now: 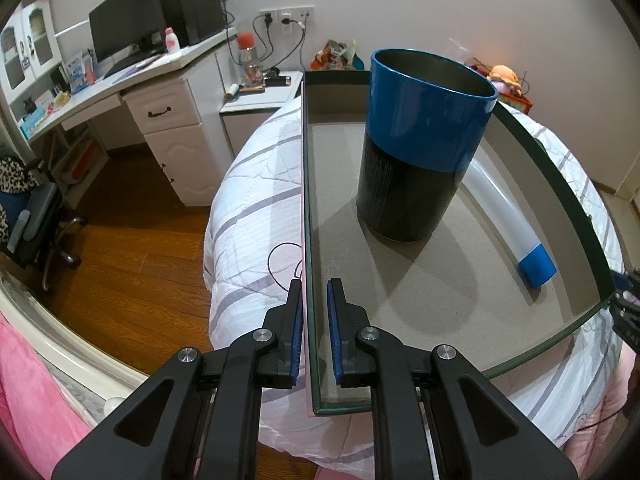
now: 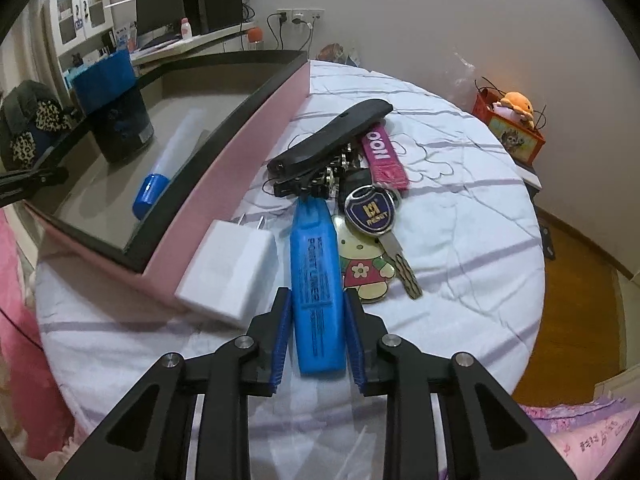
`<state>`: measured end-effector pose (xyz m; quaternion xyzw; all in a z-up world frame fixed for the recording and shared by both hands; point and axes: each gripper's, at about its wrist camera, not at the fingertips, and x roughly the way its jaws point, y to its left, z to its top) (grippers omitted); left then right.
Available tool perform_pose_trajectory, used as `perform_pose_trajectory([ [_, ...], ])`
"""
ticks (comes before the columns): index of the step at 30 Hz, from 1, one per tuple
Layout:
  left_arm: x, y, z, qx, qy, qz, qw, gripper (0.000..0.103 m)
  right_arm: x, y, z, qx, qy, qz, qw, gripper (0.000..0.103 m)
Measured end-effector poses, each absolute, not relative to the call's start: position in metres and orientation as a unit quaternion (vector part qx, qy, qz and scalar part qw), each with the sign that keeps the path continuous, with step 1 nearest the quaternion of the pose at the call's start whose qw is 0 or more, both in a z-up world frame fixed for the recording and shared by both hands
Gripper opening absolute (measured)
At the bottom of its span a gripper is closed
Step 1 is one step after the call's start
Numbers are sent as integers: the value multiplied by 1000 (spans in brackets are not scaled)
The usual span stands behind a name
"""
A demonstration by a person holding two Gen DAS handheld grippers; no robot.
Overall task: Organize rigid objects
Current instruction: 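Reach to the blue highlighter and grasp it with the right tool, then lift the blue highlighter with the right tool toward the tray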
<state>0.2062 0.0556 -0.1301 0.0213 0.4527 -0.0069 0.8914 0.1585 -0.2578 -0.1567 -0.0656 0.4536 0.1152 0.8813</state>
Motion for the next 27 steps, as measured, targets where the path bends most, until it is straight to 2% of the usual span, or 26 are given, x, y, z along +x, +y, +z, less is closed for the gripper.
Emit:
perform_pose_trajectory([
  [2,207,55,-131,21,453,-7,891,10,162,-255,-156,-74,450,114,883,35],
  [5,207,55,-131,20,453,-8,891,10,169,-251,-156,-93,448,108,883,36],
  [8,208,55,-131,20,452,-8,892,10,171,-252,-156,-88,444,109,885,35],
  [9,208,55,-131,20,452,-8,892,10,171,-254,-156,-83,442,109,886,27],
  [22,208,55,-131,20,452,-9,892,10,158,-268,-131,-31,408,116,905,27],
  [27,208,55,-131,21,452,-9,892,10,159,-272,-131,-35,419,108,901,27],
])
